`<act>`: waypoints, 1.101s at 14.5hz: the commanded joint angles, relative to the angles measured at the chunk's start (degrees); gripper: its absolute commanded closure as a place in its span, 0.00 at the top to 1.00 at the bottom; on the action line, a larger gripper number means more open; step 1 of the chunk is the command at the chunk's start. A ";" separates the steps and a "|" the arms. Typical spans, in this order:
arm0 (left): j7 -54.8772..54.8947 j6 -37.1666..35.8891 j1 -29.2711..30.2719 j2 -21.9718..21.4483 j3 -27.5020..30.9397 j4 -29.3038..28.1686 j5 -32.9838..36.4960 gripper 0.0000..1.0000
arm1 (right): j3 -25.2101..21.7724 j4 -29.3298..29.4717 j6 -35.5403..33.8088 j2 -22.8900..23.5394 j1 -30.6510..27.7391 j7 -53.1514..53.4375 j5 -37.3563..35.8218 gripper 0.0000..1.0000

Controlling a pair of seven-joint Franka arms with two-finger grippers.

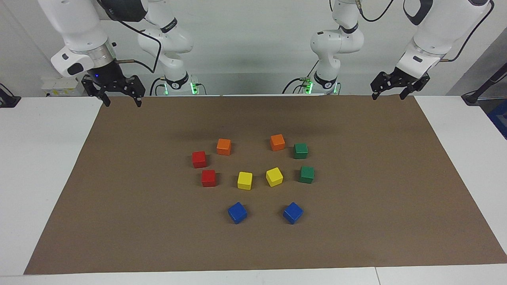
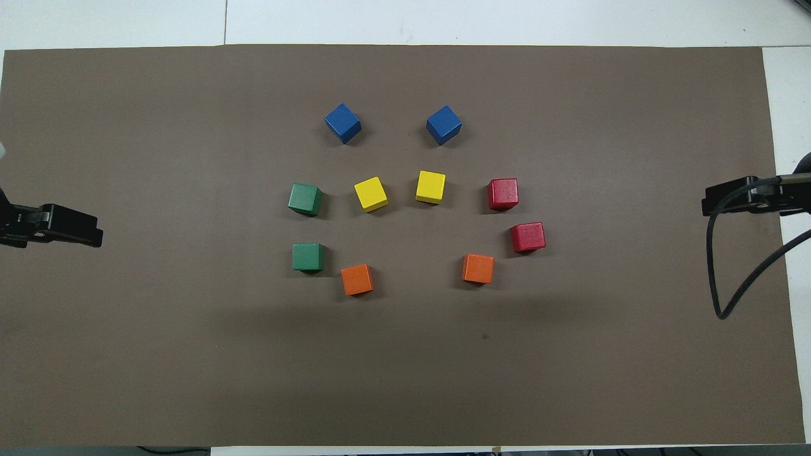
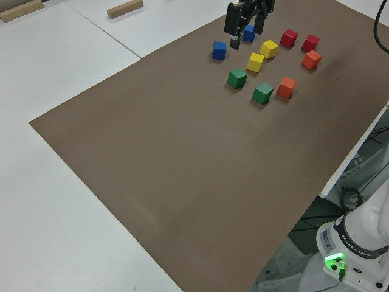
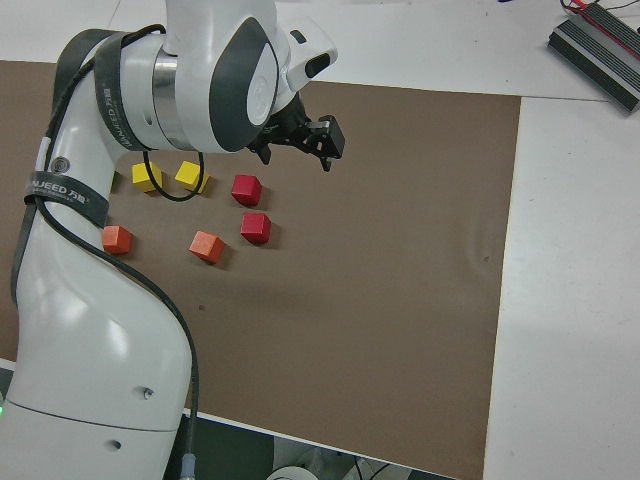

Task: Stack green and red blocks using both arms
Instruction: 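Reach the left gripper to the nearer green block while the right gripper reaches the red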

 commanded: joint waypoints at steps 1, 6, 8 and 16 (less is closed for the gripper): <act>-0.38 0.30 -0.76 -1.43 0.57 -1.56 0.36 1.00 | 0.47 0.45 0.46 0.50 -0.88 -1.41 -0.37 1.00; -0.38 0.74 -0.50 -1.61 0.57 -1.74 0.36 1.00 | 1.61 -3.58 4.58 -0.38 2.97 5.34 0.51 1.00; -0.72 0.74 -0.76 -1.96 0.57 -2.26 0.36 1.00 | 1.61 -5.60 7.22 -0.20 6.13 8.42 0.51 1.00; -2.40 15.04 -8.48 -6.44 0.49 -15.26 0.36 1.00 | 1.61 -17.55 20.66 0.68 12.83 14.06 0.59 1.00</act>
